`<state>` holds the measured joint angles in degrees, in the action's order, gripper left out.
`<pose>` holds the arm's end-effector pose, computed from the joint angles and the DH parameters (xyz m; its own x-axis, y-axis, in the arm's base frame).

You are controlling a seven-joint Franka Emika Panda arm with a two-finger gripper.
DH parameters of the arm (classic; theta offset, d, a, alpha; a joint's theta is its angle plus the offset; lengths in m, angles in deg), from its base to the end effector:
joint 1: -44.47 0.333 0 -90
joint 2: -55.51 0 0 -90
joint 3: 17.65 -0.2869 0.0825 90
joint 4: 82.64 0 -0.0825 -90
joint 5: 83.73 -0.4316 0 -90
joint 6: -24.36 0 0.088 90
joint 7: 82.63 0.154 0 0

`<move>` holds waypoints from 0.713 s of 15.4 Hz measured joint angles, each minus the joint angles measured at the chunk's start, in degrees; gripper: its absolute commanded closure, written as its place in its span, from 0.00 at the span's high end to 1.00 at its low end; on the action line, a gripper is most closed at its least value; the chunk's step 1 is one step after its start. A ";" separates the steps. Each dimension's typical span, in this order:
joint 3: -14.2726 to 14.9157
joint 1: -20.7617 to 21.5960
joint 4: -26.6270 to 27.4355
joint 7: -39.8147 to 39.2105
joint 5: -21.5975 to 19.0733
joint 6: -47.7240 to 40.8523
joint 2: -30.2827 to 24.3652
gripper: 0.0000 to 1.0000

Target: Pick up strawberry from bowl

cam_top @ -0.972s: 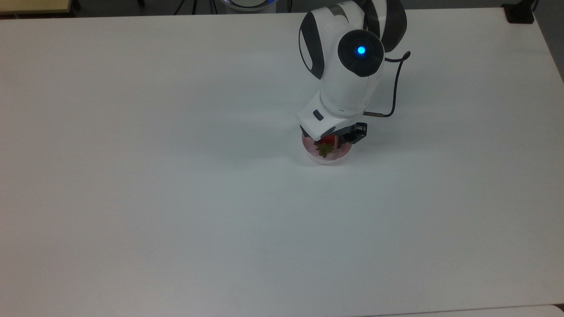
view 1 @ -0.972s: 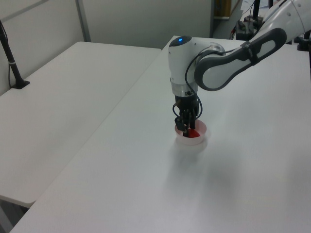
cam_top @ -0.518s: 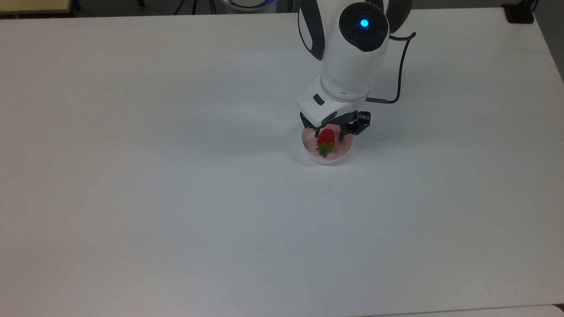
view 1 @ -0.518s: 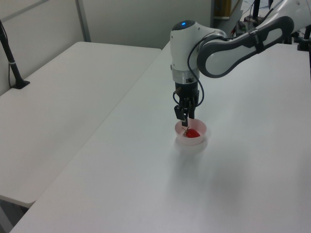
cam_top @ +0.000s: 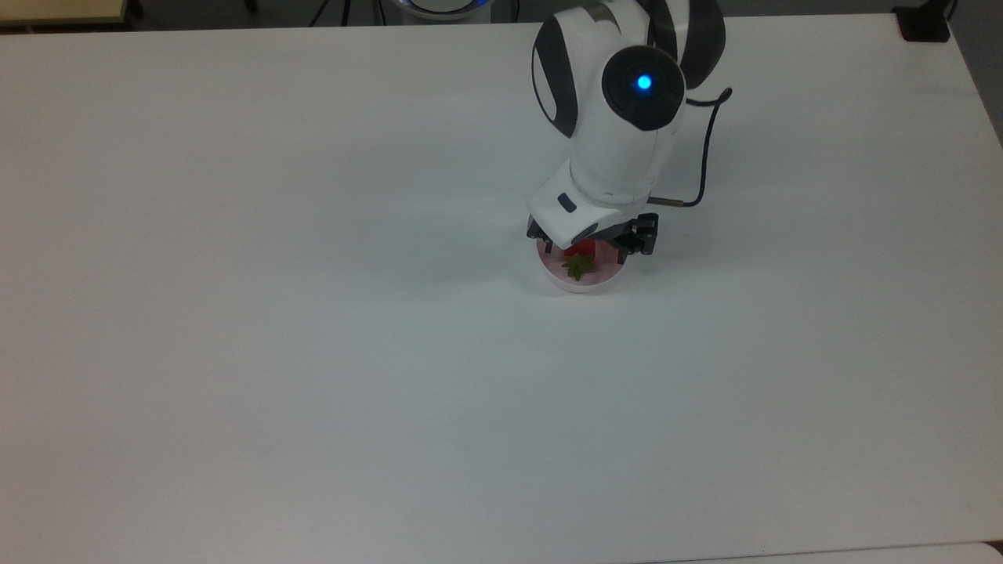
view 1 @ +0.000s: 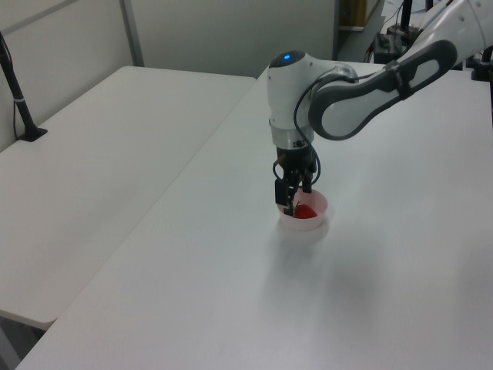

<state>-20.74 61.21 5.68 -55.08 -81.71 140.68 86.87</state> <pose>0.6743 0.2364 0.2346 0.9908 -0.1255 -0.0500 -0.1241 -0.9918 0.0290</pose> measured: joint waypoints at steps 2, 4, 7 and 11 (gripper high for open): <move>0.00 0.00 0.07 0.03 0.33 0.33 0.96 0.99; 0.00 0.00 0.16 0.06 0.62 0.33 1.39 0.94; -0.02 0.01 0.20 0.07 0.68 0.35 1.41 0.76; -0.04 0.01 1.08 0.11 0.83 0.47 1.71 0.66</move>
<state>-20.78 61.22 6.76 -54.97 -80.87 141.15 88.57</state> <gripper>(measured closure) 0.216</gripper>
